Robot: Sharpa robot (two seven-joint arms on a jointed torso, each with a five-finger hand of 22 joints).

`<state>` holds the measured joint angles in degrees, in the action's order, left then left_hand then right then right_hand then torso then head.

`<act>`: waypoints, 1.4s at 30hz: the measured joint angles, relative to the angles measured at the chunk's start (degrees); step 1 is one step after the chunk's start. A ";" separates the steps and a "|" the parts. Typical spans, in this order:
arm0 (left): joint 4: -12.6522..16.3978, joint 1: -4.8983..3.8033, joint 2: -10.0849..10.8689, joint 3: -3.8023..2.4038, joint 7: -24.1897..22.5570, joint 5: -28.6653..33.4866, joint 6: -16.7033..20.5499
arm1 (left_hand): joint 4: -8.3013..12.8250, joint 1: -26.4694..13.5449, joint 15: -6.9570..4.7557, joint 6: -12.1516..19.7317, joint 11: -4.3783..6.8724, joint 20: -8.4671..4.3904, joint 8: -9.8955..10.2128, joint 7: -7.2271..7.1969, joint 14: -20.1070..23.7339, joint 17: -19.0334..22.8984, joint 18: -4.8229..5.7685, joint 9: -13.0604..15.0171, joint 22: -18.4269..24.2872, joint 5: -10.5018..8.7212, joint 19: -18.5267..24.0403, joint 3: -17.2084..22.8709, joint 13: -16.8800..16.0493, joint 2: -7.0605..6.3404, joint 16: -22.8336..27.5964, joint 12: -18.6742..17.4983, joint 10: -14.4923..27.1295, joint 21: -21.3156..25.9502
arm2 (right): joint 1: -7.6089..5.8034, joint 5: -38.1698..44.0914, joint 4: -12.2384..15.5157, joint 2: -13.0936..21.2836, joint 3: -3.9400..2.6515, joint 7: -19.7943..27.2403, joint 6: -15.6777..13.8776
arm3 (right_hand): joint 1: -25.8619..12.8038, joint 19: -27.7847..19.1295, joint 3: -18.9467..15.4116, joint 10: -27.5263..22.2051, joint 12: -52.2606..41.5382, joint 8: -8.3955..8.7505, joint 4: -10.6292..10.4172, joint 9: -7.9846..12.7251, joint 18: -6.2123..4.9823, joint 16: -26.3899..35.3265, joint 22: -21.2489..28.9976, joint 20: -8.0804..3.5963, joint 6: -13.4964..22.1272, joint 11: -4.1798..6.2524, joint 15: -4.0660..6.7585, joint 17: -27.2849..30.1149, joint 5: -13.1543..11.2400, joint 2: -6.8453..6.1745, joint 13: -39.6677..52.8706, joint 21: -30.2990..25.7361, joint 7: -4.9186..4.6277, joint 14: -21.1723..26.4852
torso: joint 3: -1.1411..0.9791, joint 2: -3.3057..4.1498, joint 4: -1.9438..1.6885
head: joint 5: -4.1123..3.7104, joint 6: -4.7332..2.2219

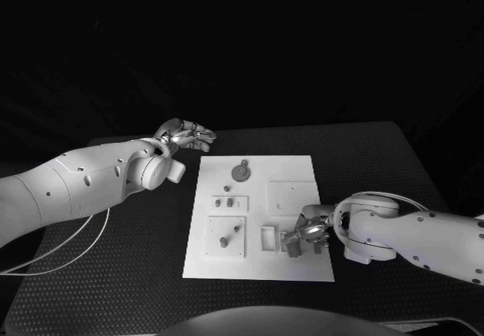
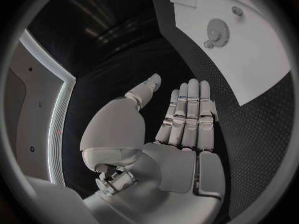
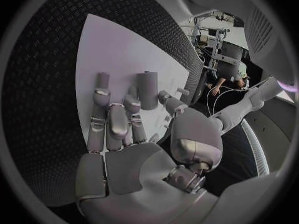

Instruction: Assemble the parts on the task board

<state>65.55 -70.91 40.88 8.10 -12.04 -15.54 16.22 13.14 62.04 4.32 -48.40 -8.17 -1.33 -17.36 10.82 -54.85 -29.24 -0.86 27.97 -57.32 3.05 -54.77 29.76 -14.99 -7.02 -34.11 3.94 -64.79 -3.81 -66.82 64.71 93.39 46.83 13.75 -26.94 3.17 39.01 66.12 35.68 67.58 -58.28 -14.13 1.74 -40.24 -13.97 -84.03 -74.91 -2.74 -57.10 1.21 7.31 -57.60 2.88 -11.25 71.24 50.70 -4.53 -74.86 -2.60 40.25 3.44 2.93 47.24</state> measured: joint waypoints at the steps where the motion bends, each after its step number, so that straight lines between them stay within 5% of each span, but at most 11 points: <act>1: 0.01 0.00 0.01 0.00 0.00 0.01 -0.01 | 0.00 0.00 0.00 0.00 0.00 0.00 0.00 0.00 0.00 0.00 0.01 0.00 0.00 0.00 0.00 0.00 0.00 0.00 0.00 0.00 0.00 0.00 | 0.00 0.00 0.00 -0.07 0.00 -0.03 0.05 | 0.00 0.00 0.16 0.00 0.00 0.01 0.16 0.09 0.00 0.00 0.00 0.00 0.00 0.00 0.00 0.00 0.00 0.00 0.00 0.00 0.00 0.00 | 0.00 0.00 0.00 | -0.07 -0.01; 5: 0.06 0.00 0.03 0.00 0.05 0.02 -0.08 | 0.00 0.00 0.00 0.00 0.00 0.16 0.00 0.00 0.00 -0.07 0.00 0.00 0.00 0.00 0.16 0.00 0.00 0.00 0.23 0.00 0.00 0.00 | 0.00 -0.03 -0.35 -0.52 0.00 -0.11 0.34 | 0.90 -0.01 0.91 -0.11 -0.11 -0.02 1.37 0.12 0.03 0.00 0.00 0.01 0.01 -0.12 -0.19 0.01 0.00 -0.15 0.00 0.00 0.00 0.19 | 0.00 0.00 0.01 | -0.23 -0.01; 12: 0.10 0.00 0.12 0.00 0.09 0.04 -0.11 | -0.14 0.00 0.00 0.00 0.00 0.20 0.00 0.00 0.00 -0.13 0.00 -0.05 0.05 0.00 0.21 -0.14 0.00 0.00 0.23 0.00 0.00 0.00 | 0.07 -0.35 -0.48 -0.70 -0.09 -0.01 0.23 | 4.05 -0.31 0.07 -0.32 -0.67 -0.07 10.56 0.32 0.24 0.00 0.00 0.32 -0.37 -0.33 -0.38 -0.49 -0.31 5.64 0.00 0.46 -0.56 0.21 | -0.01 0.00 0.00 | -0.10 0.16; 17: 0.10 0.00 0.17 0.00 0.10 0.05 -0.10 | -0.14 0.00 0.20 0.00 0.00 0.20 0.00 0.00 0.20 -0.13 0.00 -0.05 0.05 0.00 0.21 -0.14 0.00 0.00 0.23 0.00 0.00 0.00 | 0.09 -1.22 -0.59 -0.51 -0.09 0.26 0.02 | 1.86 -0.49 -0.10 0.14 -0.67 -0.06 13.25 1.75 0.32 0.00 0.00 0.52 -1.00 0.11 -0.27 -0.63 -0.21 7.83 -0.34 0.46 -0.55 0.06 | -0.01 0.00 0.00 | -0.07 0.18; 25: 0.10 0.00 0.28 0.00 0.13 0.06 -0.08 | -0.14 -0.23 0.20 0.00 0.00 0.20 0.00 0.00 0.20 -0.19 0.00 -0.05 0.05 0.00 0.20 -0.14 0.00 0.23 0.23 0.00 0.00 0.00 | -0.66 -3.04 0.64 1.11 0.24 0.37 -0.77 | 1.54 -0.50 0.07 0.42 -0.67 -0.38 14.32 2.00 0.33 0.00 0.01 0.55 -2.20 0.23 -0.10 -0.92 -0.14 9.13 -0.51 0.67 -0.09 -0.28 | 0.00 0.00 0.01 | -0.09 0.01; 32: 0.10 0.00 0.29 0.00 0.14 0.07 -0.06 | -0.14 -0.22 0.20 0.00 0.00 0.20 0.01 0.00 0.20 -0.24 0.00 -0.04 0.04 0.00 0.20 -0.14 0.00 0.23 0.23 0.00 0.00 0.00 | -2.82 -4.66 1.92 2.09 0.12 0.00 -1.26 | 1.28 -0.44 0.05 0.62 -0.67 -0.57 14.34 2.00 0.34 0.00 0.01 0.64 -2.39 0.43 0.04 -1.12 -0.13 9.45 -0.60 0.67 0.10 -0.44 | 0.03 -0.02 0.04 | -0.13 -0.17; 42: 0.13 -0.02 0.28 0.00 0.17 0.08 -0.05 | -0.41 -0.61 0.20 0.00 0.00 0.20 0.01 0.00 0.20 -0.43 0.00 -0.11 0.04 0.00 0.20 -0.41 0.00 -0.16 0.44 0.00 0.00 0.00 | -3.76 -9.17 2.16 1.58 0.12 -0.13 -4.10 | 1.28 -0.49 -0.02 1.03 -0.89 -0.56 14.40 1.99 0.35 0.00 0.01 0.71 -2.93 0.43 0.10 -1.43 -0.17 9.44 -0.67 0.67 0.62 -0.68 | 0.03 -0.02 0.04 | -0.26 -0.38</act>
<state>65.68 -70.93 41.17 8.10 -11.87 -15.46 16.16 12.73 61.43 4.52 -48.40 -8.17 -1.13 -17.35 10.82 -54.65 -29.67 -0.85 27.86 -57.27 3.05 -54.57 29.34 -15.00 -7.17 -33.67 3.94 -64.79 -3.81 -70.57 55.54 95.55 48.41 13.87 -27.07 -0.93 40.29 65.62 35.66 68.61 -59.17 -14.69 16.14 -38.25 -13.62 -84.03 -74.91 -2.02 -60.03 1.64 7.41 -59.03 2.72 -1.81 70.57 51.36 -3.91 -75.54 -2.57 40.24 3.49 2.67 46.85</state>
